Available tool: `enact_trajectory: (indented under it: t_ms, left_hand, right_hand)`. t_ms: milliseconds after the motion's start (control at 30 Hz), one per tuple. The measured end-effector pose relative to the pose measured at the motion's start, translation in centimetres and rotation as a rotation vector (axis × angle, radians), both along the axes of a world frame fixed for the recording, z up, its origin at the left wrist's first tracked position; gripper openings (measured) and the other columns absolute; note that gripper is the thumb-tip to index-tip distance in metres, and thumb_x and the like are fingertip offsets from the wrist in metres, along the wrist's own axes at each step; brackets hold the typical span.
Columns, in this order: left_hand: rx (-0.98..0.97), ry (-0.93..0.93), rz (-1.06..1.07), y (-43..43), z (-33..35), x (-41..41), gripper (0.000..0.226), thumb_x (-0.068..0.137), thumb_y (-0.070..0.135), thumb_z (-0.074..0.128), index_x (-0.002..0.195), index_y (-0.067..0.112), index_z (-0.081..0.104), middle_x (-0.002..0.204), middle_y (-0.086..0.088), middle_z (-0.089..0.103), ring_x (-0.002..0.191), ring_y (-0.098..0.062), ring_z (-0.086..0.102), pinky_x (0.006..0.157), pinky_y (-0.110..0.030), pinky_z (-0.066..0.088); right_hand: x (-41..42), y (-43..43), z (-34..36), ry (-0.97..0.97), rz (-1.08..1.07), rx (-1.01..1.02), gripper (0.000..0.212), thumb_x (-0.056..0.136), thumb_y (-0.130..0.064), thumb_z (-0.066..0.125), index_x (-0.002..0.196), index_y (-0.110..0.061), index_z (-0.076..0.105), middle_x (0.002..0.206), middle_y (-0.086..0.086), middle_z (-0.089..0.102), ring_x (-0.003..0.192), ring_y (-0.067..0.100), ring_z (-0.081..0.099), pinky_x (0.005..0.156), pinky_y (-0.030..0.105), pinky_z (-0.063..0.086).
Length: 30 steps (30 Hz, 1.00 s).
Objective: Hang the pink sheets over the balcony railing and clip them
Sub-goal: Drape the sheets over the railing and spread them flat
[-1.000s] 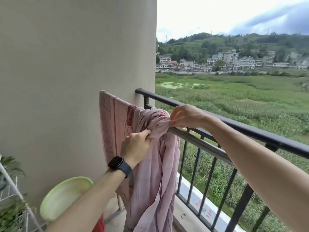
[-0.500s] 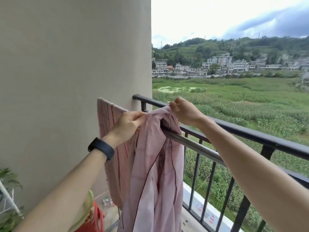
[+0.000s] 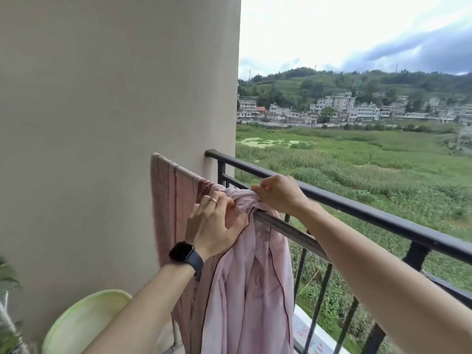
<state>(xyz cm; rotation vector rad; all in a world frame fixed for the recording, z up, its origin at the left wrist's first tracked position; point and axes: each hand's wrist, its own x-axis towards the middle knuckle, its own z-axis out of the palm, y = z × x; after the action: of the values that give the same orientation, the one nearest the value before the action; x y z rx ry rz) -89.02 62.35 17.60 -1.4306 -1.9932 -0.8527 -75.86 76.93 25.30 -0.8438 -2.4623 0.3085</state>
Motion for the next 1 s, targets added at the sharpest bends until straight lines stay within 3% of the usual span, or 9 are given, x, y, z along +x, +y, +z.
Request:
enact_trajectory:
  t_ms: [67,100,167,267,367,500,733,867,1000]
  left_hand:
    - [-0.077,0.172,0.049,-0.4,0.3,0.0,0.067,0.082,0.079,0.038,0.102,0.02,0.064,0.113,0.004,0.059,0.098,-0.019,0.055,0.077,-0.039,0.046]
    - [-0.11,0.242,0.07,-0.6,0.6,0.0,0.065,0.082,0.077,0.042,0.099,0.019,0.066,0.114,0.002,0.06,0.098,-0.021,0.055,0.076,-0.039,0.046]
    - [-0.125,0.376,0.093,-1.0,1.2,-0.2,0.044,0.086,0.058,0.049,0.09,0.02,0.071,0.105,0.0,0.066,0.09,-0.024,0.06,0.071,-0.037,0.047]
    - [-0.09,0.454,0.043,-1.7,3.1,-0.4,0.033,0.094,0.045,0.054,0.079,0.022,0.072,0.084,0.003,0.067,0.061,-0.023,0.065,0.05,-0.031,0.048]
    - [0.007,0.467,0.03,-2.9,5.7,0.9,0.033,0.095,0.045,0.053,0.079,0.021,0.071,0.082,0.005,0.066,0.049,-0.022,0.063,0.041,-0.026,0.037]
    - [0.099,0.484,0.038,-4.3,7.8,3.6,0.04,0.099,0.048,0.046,0.077,0.021,0.067,0.083,0.008,0.065,0.047,-0.018,0.06,0.044,-0.021,0.026]
    - [0.115,0.379,-0.086,-4.6,9.1,8.3,0.032,0.098,0.045,0.047,0.082,0.024,0.065,0.078,0.008,0.065,0.048,-0.019,0.059,0.042,-0.018,0.029]
    - [0.059,0.312,-0.198,-4.2,8.7,12.8,0.035,0.1,0.048,0.041,0.081,0.025,0.06,0.055,0.008,0.055,0.044,-0.014,0.055,0.039,-0.021,0.038]
    - [-0.021,0.207,-0.343,-5.0,8.4,20.1,0.033,0.1,0.046,0.044,0.082,0.023,0.061,0.054,0.009,0.053,0.046,-0.012,0.055,0.042,-0.024,0.043]
  right_hand:
    - [1.1,-0.7,0.3,0.02,0.071,-0.114,0.03,0.097,-0.039,0.055,0.08,-0.019,0.068,0.074,-0.001,0.067,0.065,0.014,0.059,0.065,0.032,0.05]
    - [1.8,-1.2,0.5,0.014,0.103,-0.161,0.018,0.094,-0.034,0.058,0.097,-0.02,0.069,0.085,-0.003,0.07,0.075,0.013,0.063,0.071,0.031,0.052]
    - [2.8,-2.4,0.8,-0.018,0.16,-0.226,0.039,0.085,-0.029,0.067,0.121,-0.021,0.055,0.109,-0.002,0.069,0.094,0.016,0.065,0.084,0.034,0.052]
    - [2.9,-3.9,0.1,-0.117,0.138,0.037,0.054,0.072,-0.049,0.074,0.113,-0.025,0.048,0.122,-0.001,0.052,0.104,0.019,0.053,0.086,0.039,0.049]
    - [2.1,-5.2,-0.4,-0.15,0.067,0.327,0.046,0.074,-0.064,0.066,0.095,-0.027,0.05,0.114,-0.002,0.049,0.099,0.02,0.049,0.072,0.035,0.045]
    - [3.3,-5.8,0.6,-0.111,0.037,0.495,0.038,0.095,-0.059,0.047,0.092,-0.021,0.051,0.1,0.0,0.059,0.079,0.024,0.059,0.059,0.034,0.048]
    - [10.6,-5.8,2.9,-0.249,-0.173,0.428,0.026,0.099,-0.042,0.053,0.095,-0.017,0.056,0.071,-0.007,0.055,0.052,0.007,0.045,0.042,0.021,0.028]
    - [16.3,-6.8,4.6,-0.377,-0.311,0.243,0.034,0.092,-0.043,0.064,0.072,-0.017,0.057,0.059,-0.008,0.06,0.049,0.007,0.051,0.044,0.019,0.041]
    - [22.3,-8.1,5.1,-0.372,-0.33,0.071,0.021,0.09,-0.033,0.071,0.078,-0.018,0.066,0.056,-0.008,0.068,0.049,0.001,0.064,0.047,0.02,0.052]
